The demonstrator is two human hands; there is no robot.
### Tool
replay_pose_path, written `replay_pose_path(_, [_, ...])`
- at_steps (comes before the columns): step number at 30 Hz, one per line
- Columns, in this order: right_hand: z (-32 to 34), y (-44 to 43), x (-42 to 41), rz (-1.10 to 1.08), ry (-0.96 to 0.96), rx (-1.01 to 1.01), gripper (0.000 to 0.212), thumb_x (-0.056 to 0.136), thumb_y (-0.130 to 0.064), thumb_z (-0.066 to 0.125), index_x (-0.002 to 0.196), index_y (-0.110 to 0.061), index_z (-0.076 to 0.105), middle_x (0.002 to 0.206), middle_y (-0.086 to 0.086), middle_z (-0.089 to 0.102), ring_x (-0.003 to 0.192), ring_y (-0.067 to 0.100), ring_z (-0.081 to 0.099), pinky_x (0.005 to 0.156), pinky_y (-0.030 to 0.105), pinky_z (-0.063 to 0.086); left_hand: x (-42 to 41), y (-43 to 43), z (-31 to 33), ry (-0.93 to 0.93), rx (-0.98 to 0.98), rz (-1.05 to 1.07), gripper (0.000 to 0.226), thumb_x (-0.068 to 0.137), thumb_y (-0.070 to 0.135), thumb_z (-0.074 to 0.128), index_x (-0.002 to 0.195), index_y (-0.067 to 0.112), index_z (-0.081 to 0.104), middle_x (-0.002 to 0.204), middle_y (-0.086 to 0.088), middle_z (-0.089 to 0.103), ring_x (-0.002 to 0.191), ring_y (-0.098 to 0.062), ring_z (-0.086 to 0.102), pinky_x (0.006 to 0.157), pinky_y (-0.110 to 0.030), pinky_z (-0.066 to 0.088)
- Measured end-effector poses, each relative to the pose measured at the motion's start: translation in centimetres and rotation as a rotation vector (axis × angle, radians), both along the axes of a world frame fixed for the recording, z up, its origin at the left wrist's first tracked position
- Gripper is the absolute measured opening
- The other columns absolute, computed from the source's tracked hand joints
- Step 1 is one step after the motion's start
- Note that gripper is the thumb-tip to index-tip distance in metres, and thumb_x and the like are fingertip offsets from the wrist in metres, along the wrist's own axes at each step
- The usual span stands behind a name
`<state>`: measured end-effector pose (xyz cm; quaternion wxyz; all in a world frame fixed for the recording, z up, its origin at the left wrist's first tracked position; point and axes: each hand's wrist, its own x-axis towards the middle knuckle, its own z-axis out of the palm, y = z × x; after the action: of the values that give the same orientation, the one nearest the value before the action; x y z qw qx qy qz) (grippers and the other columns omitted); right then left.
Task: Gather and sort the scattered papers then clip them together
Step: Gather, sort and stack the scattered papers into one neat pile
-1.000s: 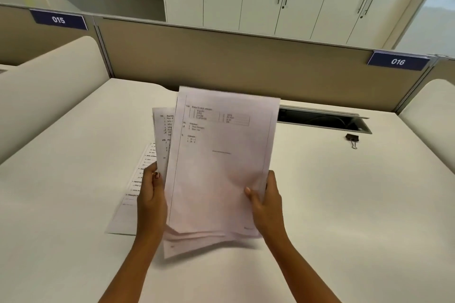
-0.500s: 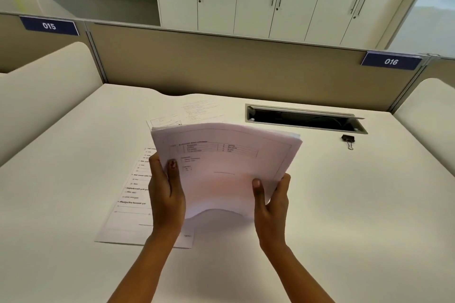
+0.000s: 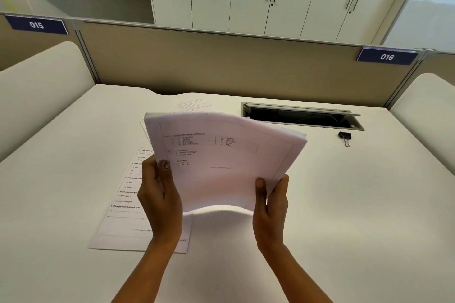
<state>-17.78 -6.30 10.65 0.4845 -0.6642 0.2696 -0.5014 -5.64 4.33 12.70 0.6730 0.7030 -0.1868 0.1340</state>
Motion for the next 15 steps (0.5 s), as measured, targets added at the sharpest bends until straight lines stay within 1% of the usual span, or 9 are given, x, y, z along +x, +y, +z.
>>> replay_pose_path(2, [-0.4,-0.2,0.1,0.006,0.006,0.022,0.018,0.097,-0.013,0.043,0.101,-0.03,0.039,0.102,-0.01,0.056,0.088,-0.003,0.056,0.07,0.008,0.05,0.1,-0.4,-0.5,0.033,-0.01,-0.015,0.027,0.099,0.028,0.031,0.114,0.012,0.047,0.103,-0.002,0.06,0.082,-0.001,0.06,0.061,-0.009,0.049])
replay_pose_path(3, [-0.7,-0.3,0.2,0.014,0.016,0.039,0.017,0.098,-0.014,0.042,0.102,-0.031,0.039,0.104,-0.009,0.057,0.089,-0.002,0.057,0.07,0.009,0.051,0.1,-0.6,-0.8,0.055,-0.013,-0.031,0.029,0.099,0.028,0.029,0.117,0.012,0.046,0.106,-0.002,0.059,0.084,0.003,0.059,0.062,-0.008,0.049])
replay_pose_path(4, [-1.1,-0.3,0.2,0.022,0.032,0.057,0.017,0.098,-0.014,0.041,0.101,-0.031,0.04,0.104,-0.008,0.057,0.089,-0.002,0.057,0.071,0.009,0.051,0.0,-0.8,-1.2,0.084,-0.015,-0.052,0.032,0.098,0.031,0.027,0.12,0.015,0.044,0.109,-0.003,0.058,0.088,0.001,0.059,0.065,-0.011,0.051])
replay_pose_path(5, [-1.5,-0.3,0.3,0.028,0.05,0.073,0.019,0.098,-0.012,0.04,0.1,-0.031,0.041,0.104,-0.006,0.057,0.089,-0.001,0.058,0.072,0.01,0.052,-0.1,-0.9,-1.5,0.121,-0.015,-0.08,0.034,0.096,0.036,0.027,0.121,0.02,0.043,0.114,-0.005,0.057,0.094,-0.006,0.06,0.071,-0.019,0.054])
replay_pose_path(7, [-2.3,-0.1,0.3,0.047,0.083,0.093,0.023,0.098,-0.008,0.039,0.099,-0.031,0.043,0.102,-0.008,0.058,0.089,0.0,0.059,0.074,0.011,0.052,-0.3,-1.1,-2.6,0.171,0.015,-0.124,0.032,0.093,0.043,0.028,0.12,0.034,0.041,0.122,-0.009,0.055,0.104,-0.024,0.059,0.081,-0.041,0.056])
replay_pose_path(8, [-2.6,0.0,0.3,0.05,0.094,0.099,0.025,0.098,-0.007,0.039,0.098,-0.031,0.043,0.101,-0.009,0.058,0.088,0.001,0.06,0.074,0.011,0.052,-0.6,-1.1,-2.9,0.175,0.041,-0.135,0.029,0.092,0.045,0.029,0.119,0.043,0.038,0.125,-0.009,0.053,0.108,-0.027,0.057,0.085,-0.046,0.054])
replay_pose_path(10, [-2.7,0.0,0.3,0.041,0.107,0.102,0.026,0.098,-0.006,0.038,0.097,-0.031,0.043,0.097,-0.009,0.058,0.085,0.001,0.059,0.072,0.012,0.052,-1.0,-1.0,-3.2,0.172,0.065,-0.137,0.03,0.091,0.047,0.03,0.12,0.05,0.033,0.132,-0.008,0.049,0.115,-0.029,0.053,0.089,-0.048,0.052])
replay_pose_path(12, [-2.6,0.0,0.3,0.026,0.102,0.095,0.025,0.098,-0.005,0.039,0.096,-0.03,0.043,0.095,-0.009,0.058,0.083,0.0,0.059,0.07,0.01,0.051,-1.1,-1.0,-3.3,0.179,0.044,-0.13,0.032,0.093,0.044,0.031,0.124,0.042,0.035,0.132,-0.006,0.049,0.117,-0.028,0.052,0.091,-0.047,0.051])
replay_pose_path(15, [-2.5,-0.2,0.0,0.015,0.113,0.063,0.025,0.098,-0.007,0.04,0.097,-0.032,0.043,0.097,-0.013,0.058,0.086,-0.001,0.059,0.071,0.008,0.049,-1.3,-0.8,-3.7,0.196,0.021,-0.128,0.032,0.096,0.038,0.03,0.126,0.03,0.037,0.12,-0.001,0.053,0.107,-0.023,0.057,0.086,-0.044,0.054])
